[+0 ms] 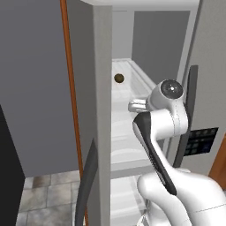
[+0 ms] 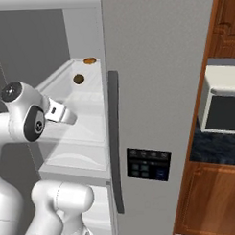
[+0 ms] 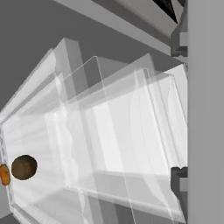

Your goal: Pick the tangerine and kiwi from the fridge and place them on the plate next to the blender to make a fruit smoothie.

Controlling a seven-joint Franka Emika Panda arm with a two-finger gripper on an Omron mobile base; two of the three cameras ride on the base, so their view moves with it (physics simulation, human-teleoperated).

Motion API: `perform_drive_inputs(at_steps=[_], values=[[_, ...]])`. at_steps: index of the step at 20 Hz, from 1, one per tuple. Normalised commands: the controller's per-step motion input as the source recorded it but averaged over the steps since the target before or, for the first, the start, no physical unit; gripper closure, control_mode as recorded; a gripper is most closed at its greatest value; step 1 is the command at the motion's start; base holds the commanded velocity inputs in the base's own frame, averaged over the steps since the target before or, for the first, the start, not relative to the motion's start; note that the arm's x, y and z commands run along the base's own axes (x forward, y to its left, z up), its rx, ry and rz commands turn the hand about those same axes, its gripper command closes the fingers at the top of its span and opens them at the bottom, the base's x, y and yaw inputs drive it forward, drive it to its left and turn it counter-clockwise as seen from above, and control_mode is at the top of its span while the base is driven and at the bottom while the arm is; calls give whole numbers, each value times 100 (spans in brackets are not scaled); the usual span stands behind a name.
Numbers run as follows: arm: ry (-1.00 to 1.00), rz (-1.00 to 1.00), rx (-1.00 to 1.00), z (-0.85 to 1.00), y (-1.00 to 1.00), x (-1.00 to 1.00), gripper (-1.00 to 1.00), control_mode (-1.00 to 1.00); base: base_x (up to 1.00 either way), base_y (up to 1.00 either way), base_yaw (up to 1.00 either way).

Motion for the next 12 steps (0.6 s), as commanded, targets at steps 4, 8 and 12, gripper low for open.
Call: perform_drive_inputs(at_steps=[4,8,12], values=[[-12,4,-12,88,0,-3,-100,-100,0,0,0],[-4,1,-14,90,0,0,-100,-100,0,0,0],[2,9,-3,73,0,0,-100,-100,0,0,0]])
